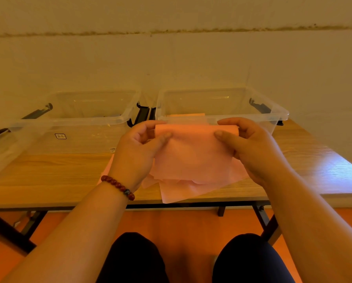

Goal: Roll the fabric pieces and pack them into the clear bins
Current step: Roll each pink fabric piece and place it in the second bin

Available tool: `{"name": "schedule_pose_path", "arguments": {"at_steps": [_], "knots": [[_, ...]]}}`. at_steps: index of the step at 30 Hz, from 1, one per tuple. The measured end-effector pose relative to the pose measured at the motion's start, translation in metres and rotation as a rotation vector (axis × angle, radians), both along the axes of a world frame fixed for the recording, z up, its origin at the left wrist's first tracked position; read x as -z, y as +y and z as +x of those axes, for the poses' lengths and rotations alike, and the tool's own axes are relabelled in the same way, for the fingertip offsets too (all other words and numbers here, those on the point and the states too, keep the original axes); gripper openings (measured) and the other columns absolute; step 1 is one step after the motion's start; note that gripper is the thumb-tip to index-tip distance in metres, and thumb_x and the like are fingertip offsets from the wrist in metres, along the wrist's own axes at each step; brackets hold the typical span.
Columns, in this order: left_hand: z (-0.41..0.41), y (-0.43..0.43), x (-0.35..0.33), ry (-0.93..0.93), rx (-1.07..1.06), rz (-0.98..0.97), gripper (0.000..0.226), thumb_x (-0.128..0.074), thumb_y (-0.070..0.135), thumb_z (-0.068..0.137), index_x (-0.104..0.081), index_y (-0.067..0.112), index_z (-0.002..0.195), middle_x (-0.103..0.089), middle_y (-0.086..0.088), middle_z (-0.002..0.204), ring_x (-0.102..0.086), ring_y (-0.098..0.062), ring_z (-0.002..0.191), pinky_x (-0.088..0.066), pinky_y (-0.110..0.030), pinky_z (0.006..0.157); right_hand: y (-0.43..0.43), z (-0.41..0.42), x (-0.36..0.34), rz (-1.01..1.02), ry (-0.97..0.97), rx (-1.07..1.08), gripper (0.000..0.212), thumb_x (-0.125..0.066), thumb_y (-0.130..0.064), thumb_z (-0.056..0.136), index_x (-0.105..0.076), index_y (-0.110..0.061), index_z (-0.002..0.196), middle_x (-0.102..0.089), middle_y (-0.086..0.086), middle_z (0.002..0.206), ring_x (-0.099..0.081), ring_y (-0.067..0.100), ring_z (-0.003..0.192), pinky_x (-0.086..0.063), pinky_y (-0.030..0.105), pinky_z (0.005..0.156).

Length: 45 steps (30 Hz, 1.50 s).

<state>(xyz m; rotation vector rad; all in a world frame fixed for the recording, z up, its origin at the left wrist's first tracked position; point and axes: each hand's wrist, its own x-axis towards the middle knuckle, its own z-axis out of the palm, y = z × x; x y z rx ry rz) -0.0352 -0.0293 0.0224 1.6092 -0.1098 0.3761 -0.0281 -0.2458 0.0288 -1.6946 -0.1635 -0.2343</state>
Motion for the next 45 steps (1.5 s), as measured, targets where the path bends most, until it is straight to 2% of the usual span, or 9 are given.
{"name": "schedule_pose_path", "arguments": {"at_steps": [6, 11, 15, 18, 24, 31, 37, 40, 45], "knots": [[-0.0007, 0.0012, 0.0007, 0.034, 0.054, -0.022, 0.019, -0.068, 0.021, 0.084, -0.063, 0.033, 0.098, -0.072, 0.013, 0.089, -0.068, -0.006, 0.088, -0.058, -0.026, 0.07, 0.0002, -0.0041, -0.0048, -0.221, -0.122, 0.015, 0.027, -0.075, -0.026, 0.081, -0.064, -0.05, 0.088, -0.06, -0.034, 0.091, -0.054, -0.008, 0.088, -0.049, 0.024, 0.079], [-0.0016, 0.0029, -0.0008, -0.004, 0.067, 0.031, 0.027, -0.072, 0.018, 0.081, -0.064, 0.036, 0.098, -0.07, 0.012, 0.099, -0.067, -0.004, 0.09, -0.057, -0.023, 0.07, 0.0031, -0.002, -0.0031, -0.127, -0.061, 0.039, 0.01, -0.073, -0.032, 0.083, -0.07, -0.037, 0.092, -0.067, -0.017, 0.097, -0.061, 0.007, 0.094, -0.055, 0.036, 0.081], [-0.0022, 0.0029, -0.0025, 0.011, 0.037, 0.006, 0.016, -0.069, 0.023, 0.083, -0.066, 0.028, 0.098, -0.072, 0.013, 0.088, -0.068, -0.001, 0.081, -0.055, -0.018, 0.062, 0.0029, -0.0027, -0.0009, -0.088, -0.04, -0.009, 0.02, -0.076, -0.032, 0.078, -0.068, -0.041, 0.095, -0.066, -0.013, 0.104, -0.062, 0.014, 0.097, -0.057, 0.044, 0.084], [-0.0032, 0.0026, -0.0012, 0.031, 0.055, -0.009, 0.014, -0.068, 0.025, 0.084, -0.064, 0.034, 0.094, -0.071, 0.016, 0.086, -0.068, 0.0, 0.081, -0.056, -0.02, 0.063, 0.0018, -0.0026, 0.0009, -0.092, -0.061, -0.025, 0.026, -0.078, -0.025, 0.078, -0.067, -0.044, 0.092, -0.066, -0.015, 0.099, -0.062, 0.01, 0.093, -0.057, 0.039, 0.082], [-0.0039, 0.0013, -0.0005, 0.0, 0.073, 0.082, 0.035, -0.072, 0.02, 0.081, -0.058, 0.046, 0.101, -0.064, 0.019, 0.105, -0.061, -0.001, 0.096, -0.055, -0.023, 0.074, 0.0033, -0.0038, -0.0001, -0.063, -0.043, 0.02, 0.005, -0.073, -0.033, 0.082, -0.07, -0.037, 0.084, -0.071, -0.014, 0.086, -0.067, 0.008, 0.081, -0.057, 0.03, 0.068], [-0.0076, 0.0008, -0.0019, 0.011, 0.06, 0.061, 0.01, -0.065, 0.028, 0.086, -0.066, 0.037, 0.09, -0.072, 0.017, 0.086, -0.068, -0.004, 0.082, -0.058, -0.024, 0.066, 0.0025, -0.0046, -0.0019, -0.032, -0.018, -0.051, 0.022, -0.077, -0.026, 0.077, -0.067, -0.04, 0.09, -0.067, -0.011, 0.095, -0.064, 0.012, 0.086, -0.058, 0.043, 0.078], [-0.0061, 0.0012, -0.0006, -0.004, 0.096, 0.104, 0.034, -0.071, 0.029, 0.08, -0.058, 0.049, 0.103, -0.065, 0.022, 0.101, -0.062, 0.006, 0.09, -0.056, -0.021, 0.071, 0.0022, -0.0049, -0.0028, -0.063, -0.049, 0.01, 0.008, -0.074, -0.03, 0.081, -0.069, -0.036, 0.083, -0.07, -0.017, 0.086, -0.066, 0.007, 0.082, -0.058, 0.036, 0.075], [-0.0075, 0.0005, -0.0026, -0.031, 0.102, 0.136, 0.022, -0.069, 0.027, 0.082, -0.065, 0.046, 0.09, -0.067, 0.024, 0.093, -0.063, 0.005, 0.086, -0.053, -0.015, 0.063, 0.0042, -0.005, -0.0016, -0.086, -0.034, 0.011, 0.004, -0.071, -0.033, 0.084, -0.069, -0.036, 0.086, -0.07, -0.013, 0.088, -0.066, 0.01, 0.084, -0.058, 0.043, 0.079], [-0.0061, -0.0008, -0.0013, 0.012, 0.055, 0.103, 0.014, -0.064, 0.028, 0.087, -0.065, 0.041, 0.089, -0.067, 0.021, 0.087, -0.064, 0.003, 0.081, -0.056, -0.019, 0.064, 0.0024, -0.0067, -0.0017, -0.056, -0.039, -0.074, 0.028, -0.077, -0.022, 0.078, -0.067, -0.044, 0.093, -0.067, -0.013, 0.098, -0.065, 0.004, 0.084, -0.059, 0.033, 0.077]]}}
